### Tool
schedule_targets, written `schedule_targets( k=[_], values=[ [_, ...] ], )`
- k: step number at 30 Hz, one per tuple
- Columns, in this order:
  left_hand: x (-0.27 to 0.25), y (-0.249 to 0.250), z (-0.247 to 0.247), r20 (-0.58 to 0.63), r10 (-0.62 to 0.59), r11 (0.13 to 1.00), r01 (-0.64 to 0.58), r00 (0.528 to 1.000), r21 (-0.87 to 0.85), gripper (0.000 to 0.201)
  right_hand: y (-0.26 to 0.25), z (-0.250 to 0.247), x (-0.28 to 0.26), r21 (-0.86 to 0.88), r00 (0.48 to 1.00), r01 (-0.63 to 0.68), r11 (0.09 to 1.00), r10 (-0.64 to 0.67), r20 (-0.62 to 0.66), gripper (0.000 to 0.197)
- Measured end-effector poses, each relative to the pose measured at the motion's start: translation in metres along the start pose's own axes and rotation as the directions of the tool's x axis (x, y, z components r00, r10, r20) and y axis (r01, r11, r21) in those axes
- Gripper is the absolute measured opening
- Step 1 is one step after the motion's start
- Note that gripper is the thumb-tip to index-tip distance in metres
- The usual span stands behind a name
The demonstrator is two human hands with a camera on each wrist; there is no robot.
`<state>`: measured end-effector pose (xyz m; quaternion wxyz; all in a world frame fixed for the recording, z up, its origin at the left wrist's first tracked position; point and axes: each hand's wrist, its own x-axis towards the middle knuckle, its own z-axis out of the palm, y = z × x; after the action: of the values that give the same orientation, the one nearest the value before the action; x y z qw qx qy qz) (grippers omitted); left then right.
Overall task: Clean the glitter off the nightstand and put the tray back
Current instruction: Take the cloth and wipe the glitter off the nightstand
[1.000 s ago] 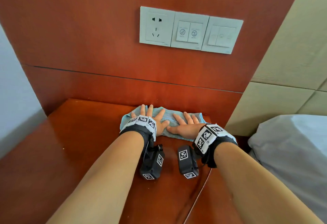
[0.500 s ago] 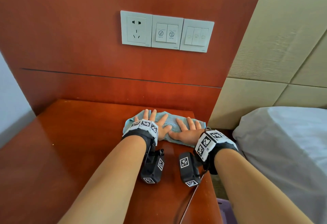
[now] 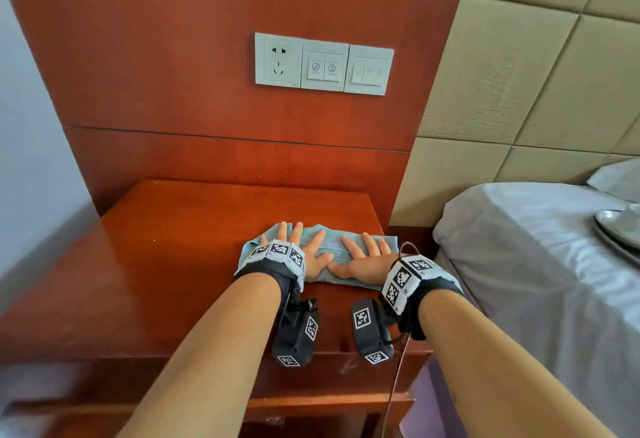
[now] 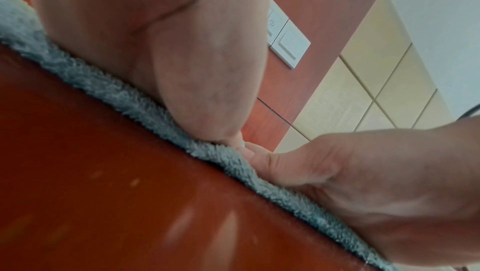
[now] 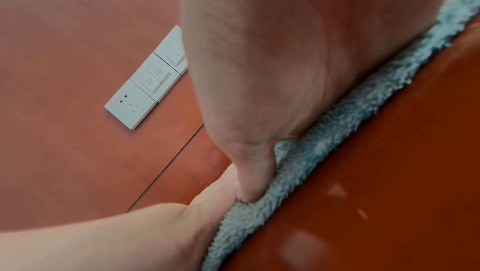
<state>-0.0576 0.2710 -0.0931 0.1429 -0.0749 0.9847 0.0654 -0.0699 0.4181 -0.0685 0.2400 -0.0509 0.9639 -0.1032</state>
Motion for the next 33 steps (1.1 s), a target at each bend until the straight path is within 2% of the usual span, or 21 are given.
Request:
schedule_targets(
  k=[5,11,18,22,29,33],
  values=[
    [-0.043,-0.002,0.017,-0.015,0.01,1.0,-0.01,1.0,-0.021,0.062,0.005,0.024,-0.035,-0.031,1.0,-0.023,0.999,0.023,-0.004,0.081],
    [-0.088,-0.009,0.038,-0.053,0.002,0.998,-0.005,0.999,-0.06,0.062,0.008,0.048,-0.074,-0.033,1.0,0.017,0.999,-0.017,-0.024,0.08],
    [-0.13,-0.029,0.039,-0.055,-0.016,0.997,0.012,0.998,-0.081,0.06,-0.015,0.069,-0.112,-0.024,0.996,0.05,0.998,-0.052,-0.067,0.072],
    [-0.145,-0.071,0.038,-0.061,-0.073,0.993,0.067,0.995,-0.094,0.061,-0.051,0.087,-0.11,-0.038,0.99,0.113,0.993,-0.116,-0.081,0.071],
    [-0.167,-0.185,0.034,-0.068,-0.259,0.962,0.252,0.963,-0.103,0.062,-0.158,0.128,-0.102,-0.195,0.957,0.271,0.943,-0.286,-0.055,0.083],
    [-0.166,-0.213,0.03,-0.077,-0.3,0.95,0.291,0.951,-0.112,0.062,-0.191,0.131,-0.094,-0.207,0.951,0.295,0.933,-0.308,-0.03,0.085]
  ],
)
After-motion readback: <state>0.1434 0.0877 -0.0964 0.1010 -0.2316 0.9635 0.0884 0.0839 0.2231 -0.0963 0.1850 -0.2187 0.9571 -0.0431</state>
